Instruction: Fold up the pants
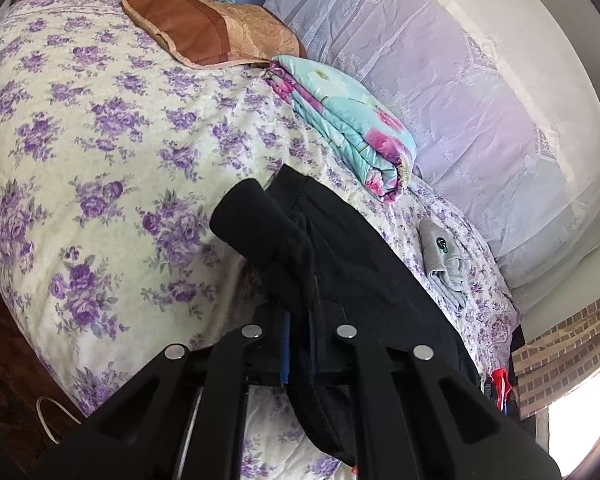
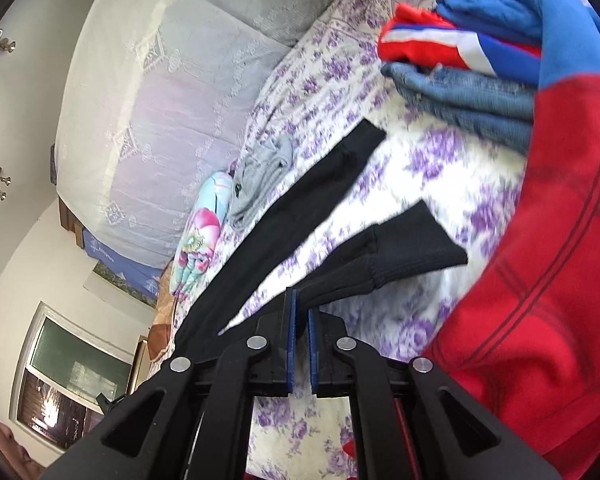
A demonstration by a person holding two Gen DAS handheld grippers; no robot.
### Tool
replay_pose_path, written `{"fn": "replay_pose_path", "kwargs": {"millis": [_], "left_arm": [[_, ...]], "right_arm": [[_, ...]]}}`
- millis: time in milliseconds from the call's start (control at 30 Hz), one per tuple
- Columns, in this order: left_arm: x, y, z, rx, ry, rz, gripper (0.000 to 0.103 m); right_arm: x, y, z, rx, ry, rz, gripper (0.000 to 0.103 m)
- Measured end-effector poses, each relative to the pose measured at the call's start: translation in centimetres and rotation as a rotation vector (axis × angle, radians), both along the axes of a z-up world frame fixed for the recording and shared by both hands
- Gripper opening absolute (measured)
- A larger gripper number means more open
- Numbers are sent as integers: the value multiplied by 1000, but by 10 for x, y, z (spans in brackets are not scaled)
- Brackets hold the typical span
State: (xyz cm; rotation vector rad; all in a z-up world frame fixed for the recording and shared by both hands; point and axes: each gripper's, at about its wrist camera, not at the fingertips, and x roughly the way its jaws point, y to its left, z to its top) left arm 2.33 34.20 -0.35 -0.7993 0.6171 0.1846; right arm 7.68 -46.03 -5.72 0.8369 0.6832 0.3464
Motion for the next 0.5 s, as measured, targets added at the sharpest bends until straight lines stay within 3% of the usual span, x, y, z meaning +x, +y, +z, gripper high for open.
{"fn": "replay_pose_path", "kwargs": {"millis": [167,333,500], "left_arm": [[28,-6,17,38,14,-5,6],[47,-5,21,24,4,4,6],[72,-2,31,33,6,3,6]], "right_arm": [[29,-1,4,-28,4,-5,5],[50,-4,-5,3,37,-19,4],[78,0,12,-40,22,-13,3]]}}
